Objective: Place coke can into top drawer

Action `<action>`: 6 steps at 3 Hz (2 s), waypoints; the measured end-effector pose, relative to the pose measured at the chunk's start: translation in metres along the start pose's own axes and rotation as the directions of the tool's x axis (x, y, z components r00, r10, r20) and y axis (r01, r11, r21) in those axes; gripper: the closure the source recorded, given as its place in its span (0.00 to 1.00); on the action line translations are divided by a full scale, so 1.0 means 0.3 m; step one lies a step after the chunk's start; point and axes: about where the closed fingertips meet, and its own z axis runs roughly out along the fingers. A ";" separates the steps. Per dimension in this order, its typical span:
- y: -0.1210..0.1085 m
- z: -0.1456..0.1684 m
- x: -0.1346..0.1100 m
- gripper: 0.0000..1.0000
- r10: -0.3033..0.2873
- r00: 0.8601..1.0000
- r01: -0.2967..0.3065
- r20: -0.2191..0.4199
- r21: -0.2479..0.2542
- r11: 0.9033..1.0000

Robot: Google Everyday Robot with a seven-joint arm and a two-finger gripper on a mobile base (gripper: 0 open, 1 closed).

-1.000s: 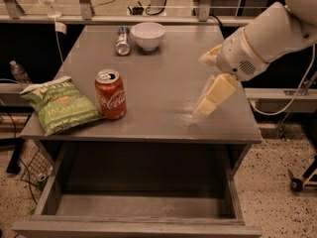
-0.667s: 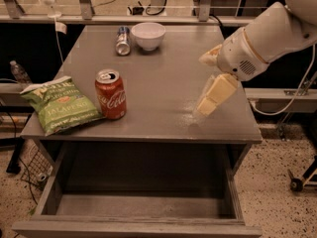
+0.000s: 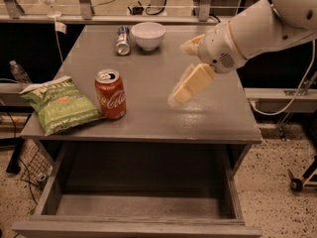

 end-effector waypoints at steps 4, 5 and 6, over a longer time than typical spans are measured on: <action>0.024 0.367 -0.210 0.00 -0.027 0.990 0.045 0.138 -0.129 0.991; 0.035 0.384 -0.216 0.00 -0.031 0.990 0.050 0.136 -0.137 0.989; 0.056 0.416 -0.233 0.00 -0.046 0.989 0.068 0.137 -0.163 0.984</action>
Offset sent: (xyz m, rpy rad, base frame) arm 0.0007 0.0293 0.0046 0.0569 0.0005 0.0425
